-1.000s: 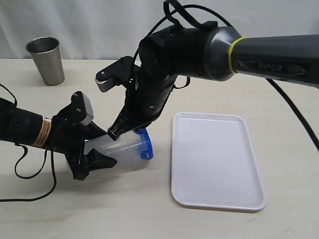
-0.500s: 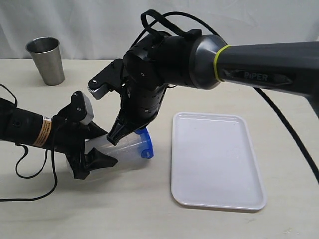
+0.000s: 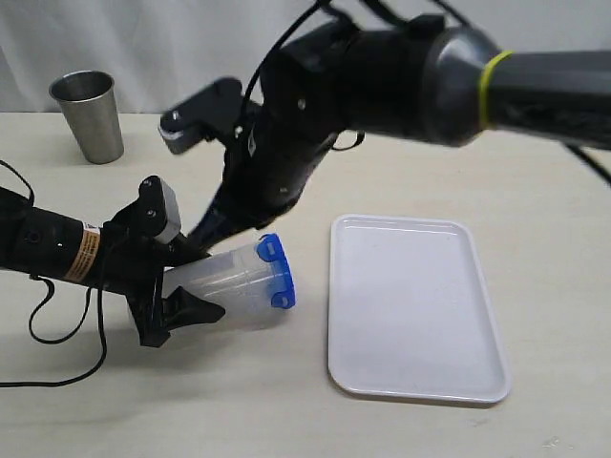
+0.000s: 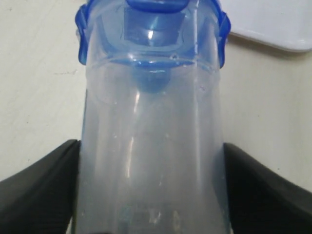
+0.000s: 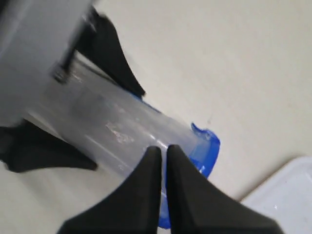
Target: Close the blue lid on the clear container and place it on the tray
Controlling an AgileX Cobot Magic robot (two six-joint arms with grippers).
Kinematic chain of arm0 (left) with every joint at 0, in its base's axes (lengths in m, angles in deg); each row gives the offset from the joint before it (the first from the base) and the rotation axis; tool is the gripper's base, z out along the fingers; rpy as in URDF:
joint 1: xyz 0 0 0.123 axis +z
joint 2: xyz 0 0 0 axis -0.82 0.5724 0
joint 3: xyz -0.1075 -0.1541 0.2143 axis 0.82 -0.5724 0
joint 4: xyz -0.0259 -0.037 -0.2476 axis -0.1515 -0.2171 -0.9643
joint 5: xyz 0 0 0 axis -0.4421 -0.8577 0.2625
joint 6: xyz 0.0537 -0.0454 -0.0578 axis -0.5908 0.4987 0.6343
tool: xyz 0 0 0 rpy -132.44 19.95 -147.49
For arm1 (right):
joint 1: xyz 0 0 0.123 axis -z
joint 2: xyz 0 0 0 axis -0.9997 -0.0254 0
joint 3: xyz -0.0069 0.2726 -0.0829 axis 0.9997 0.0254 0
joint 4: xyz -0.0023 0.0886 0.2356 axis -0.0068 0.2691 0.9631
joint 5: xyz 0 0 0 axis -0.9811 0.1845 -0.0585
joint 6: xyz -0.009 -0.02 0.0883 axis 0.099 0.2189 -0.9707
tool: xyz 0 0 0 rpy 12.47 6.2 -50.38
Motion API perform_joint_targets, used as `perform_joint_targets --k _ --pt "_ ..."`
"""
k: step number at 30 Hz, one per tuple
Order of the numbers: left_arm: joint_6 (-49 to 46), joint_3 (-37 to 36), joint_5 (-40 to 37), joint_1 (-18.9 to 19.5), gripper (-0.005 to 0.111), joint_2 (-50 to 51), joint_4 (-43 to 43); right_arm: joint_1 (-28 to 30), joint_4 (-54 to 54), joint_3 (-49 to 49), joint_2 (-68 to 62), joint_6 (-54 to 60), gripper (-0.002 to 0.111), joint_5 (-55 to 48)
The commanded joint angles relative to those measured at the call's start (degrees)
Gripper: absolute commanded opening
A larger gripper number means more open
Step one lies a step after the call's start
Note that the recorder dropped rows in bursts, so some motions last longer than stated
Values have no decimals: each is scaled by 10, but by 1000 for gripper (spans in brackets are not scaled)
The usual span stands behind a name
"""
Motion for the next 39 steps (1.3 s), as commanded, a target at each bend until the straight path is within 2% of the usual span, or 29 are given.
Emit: perform_joint_targets --k 1,5,11,17,21,24,27,32,33,35,39 --pt "-8 -1 11 -1 0 -2 -3 13 86 0 85 60 4 27" --pt "-14 -1 17 -1 0 -2 -6 35 110 37 129 63 4 27" --pt "-99 -1 130 -1 0 -38 -56 86 110 144 191 63 4 78" --pt "-117 -1 160 -1 0 -76 -84 141 114 238 269 46 4 127" --pt "-144 -1 233 -1 0 -76 -104 177 147 306 292 41 4 159" --pt "-144 -1 284 -1 0 -76 -108 181 156 338 277 44 4 182" --pt "-144 -1 285 -1 0 -76 -108 173 221 347 252 96 4 205" --pt "-143 -1 281 -20 0 -76 -117 142 423 344 243 292 4 205" --pt "-143 -1 257 -29 0 -76 -118 139 452 344 246 324 4 204" --pt "-143 -1 212 -49 0 -76 -130 135 481 343 253 351 4 201" --pt "-146 -1 140 -87 0 -76 -151 135 457 338 275 348 4 197"
